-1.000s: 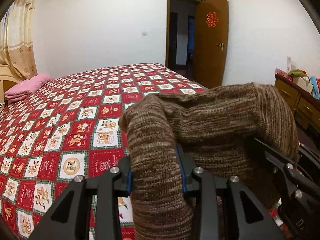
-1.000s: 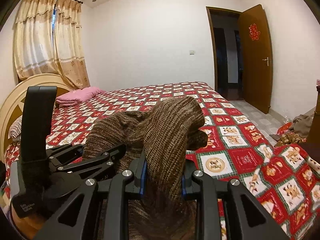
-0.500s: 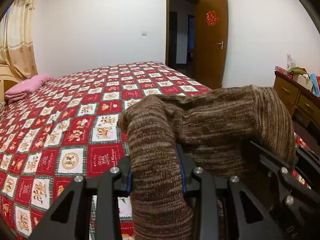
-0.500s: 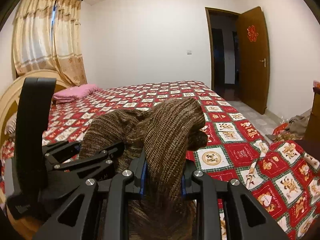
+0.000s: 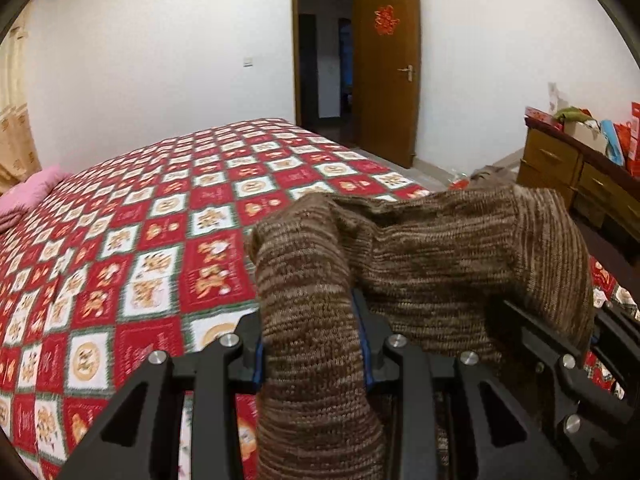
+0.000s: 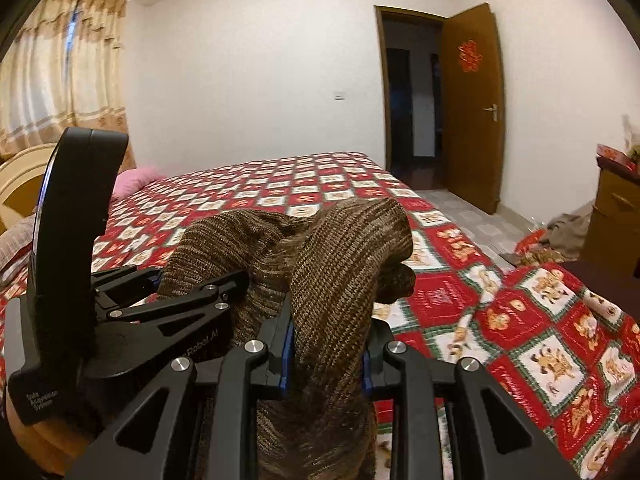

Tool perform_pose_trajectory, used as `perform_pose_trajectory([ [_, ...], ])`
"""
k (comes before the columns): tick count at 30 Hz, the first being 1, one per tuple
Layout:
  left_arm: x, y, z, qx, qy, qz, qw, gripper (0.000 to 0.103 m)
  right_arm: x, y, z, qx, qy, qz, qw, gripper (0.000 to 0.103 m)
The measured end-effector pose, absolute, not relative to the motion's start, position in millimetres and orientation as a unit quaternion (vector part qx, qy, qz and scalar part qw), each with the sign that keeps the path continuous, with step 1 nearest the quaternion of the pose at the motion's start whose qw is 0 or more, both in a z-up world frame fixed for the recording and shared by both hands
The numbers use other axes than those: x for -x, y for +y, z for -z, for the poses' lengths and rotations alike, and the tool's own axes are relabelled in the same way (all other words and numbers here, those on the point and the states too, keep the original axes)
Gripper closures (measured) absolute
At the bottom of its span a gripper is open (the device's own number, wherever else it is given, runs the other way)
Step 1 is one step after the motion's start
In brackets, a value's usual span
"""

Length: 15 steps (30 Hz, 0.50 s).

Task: Fold small clothes

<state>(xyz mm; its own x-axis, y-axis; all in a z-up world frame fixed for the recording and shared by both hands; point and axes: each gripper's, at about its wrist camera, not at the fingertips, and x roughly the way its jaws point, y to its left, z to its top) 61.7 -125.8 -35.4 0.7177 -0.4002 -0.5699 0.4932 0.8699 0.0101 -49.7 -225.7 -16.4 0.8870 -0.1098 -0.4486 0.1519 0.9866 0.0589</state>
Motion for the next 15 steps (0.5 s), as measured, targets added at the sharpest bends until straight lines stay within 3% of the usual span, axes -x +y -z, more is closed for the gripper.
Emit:
perform_pose_trajectory([
  [15, -96.3, -196.0, 43.3, -0.089, 0.299, 0.272, 0.910, 0.068, 16.9, -290.6, 14.5, -0.052, 0.240, 0.134, 0.960, 0.077],
])
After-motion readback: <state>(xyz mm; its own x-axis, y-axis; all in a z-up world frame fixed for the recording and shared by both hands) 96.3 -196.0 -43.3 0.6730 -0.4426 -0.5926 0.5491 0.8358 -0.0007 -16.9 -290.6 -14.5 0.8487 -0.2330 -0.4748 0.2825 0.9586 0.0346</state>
